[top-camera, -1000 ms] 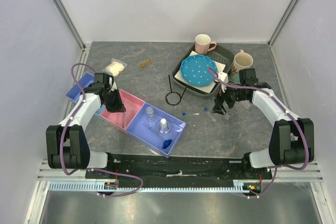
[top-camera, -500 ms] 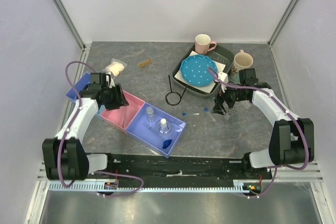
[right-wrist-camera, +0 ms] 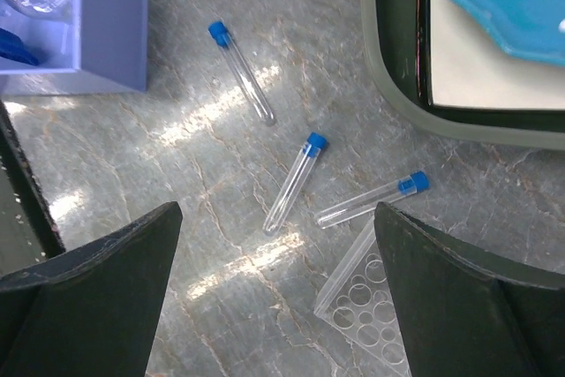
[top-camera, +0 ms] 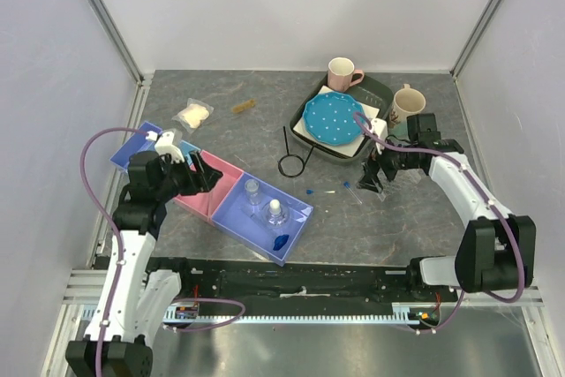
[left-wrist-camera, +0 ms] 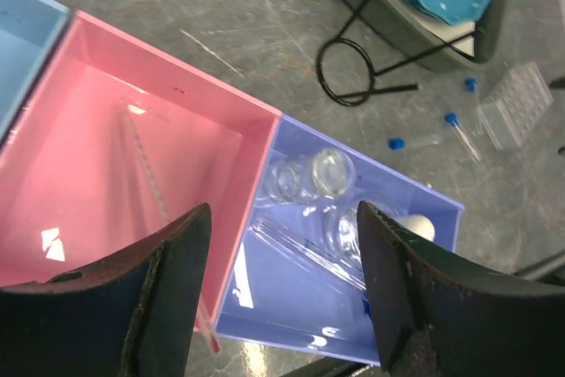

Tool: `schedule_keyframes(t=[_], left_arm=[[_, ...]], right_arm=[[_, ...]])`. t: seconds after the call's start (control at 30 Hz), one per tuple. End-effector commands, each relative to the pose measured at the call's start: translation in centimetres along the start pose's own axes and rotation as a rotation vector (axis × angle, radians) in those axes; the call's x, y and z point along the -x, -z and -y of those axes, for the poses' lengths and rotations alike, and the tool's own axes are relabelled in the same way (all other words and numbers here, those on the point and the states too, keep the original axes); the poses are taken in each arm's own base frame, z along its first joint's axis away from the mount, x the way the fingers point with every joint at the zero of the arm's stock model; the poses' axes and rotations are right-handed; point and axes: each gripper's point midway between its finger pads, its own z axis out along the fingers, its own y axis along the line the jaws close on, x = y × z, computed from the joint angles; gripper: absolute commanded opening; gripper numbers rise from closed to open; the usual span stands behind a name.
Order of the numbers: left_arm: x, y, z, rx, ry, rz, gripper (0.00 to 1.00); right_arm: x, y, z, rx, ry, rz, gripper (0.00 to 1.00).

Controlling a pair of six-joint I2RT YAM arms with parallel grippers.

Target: Organize the chemistry lab equipment

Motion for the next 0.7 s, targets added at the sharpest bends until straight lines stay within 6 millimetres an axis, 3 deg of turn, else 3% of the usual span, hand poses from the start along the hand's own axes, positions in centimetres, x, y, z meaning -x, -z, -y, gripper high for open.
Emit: schedule_keyframes(t=[0.0, 0.17, 0.37, 0.47, 0.67], left_arm=[[0.7, 1.2, 3.3, -0.184, -0.080, 0.067, 0.74], [0.7, 2.6, 4.3, -0.219, -0.093, 0.091, 0.73], [1.0, 4.6, 4.9, -0.221, -0.110, 0.202, 0.76], [1.1, 4.4, 4.7, -0.216, -0.116, 0.191, 0.76], [0.7, 3.9, 4.4, -0.206, -0.095, 0.171, 0.76]], right_arm=[[3.9, 2.6, -1.6, 0.019, 0.035, 0.084, 0.98], [4.1, 2.9, -2.3, -0.010, -0.036, 0.088, 0.97], [3.0, -0.1, -2.5, -0.105, -0.019, 0.012, 0.94], [2.3, -1.5, -2.5, -0.115, -0.024, -0.017, 0.91], [1.2, -2.0, -2.3, -0.123, -0.022, -0.047, 0.90]])
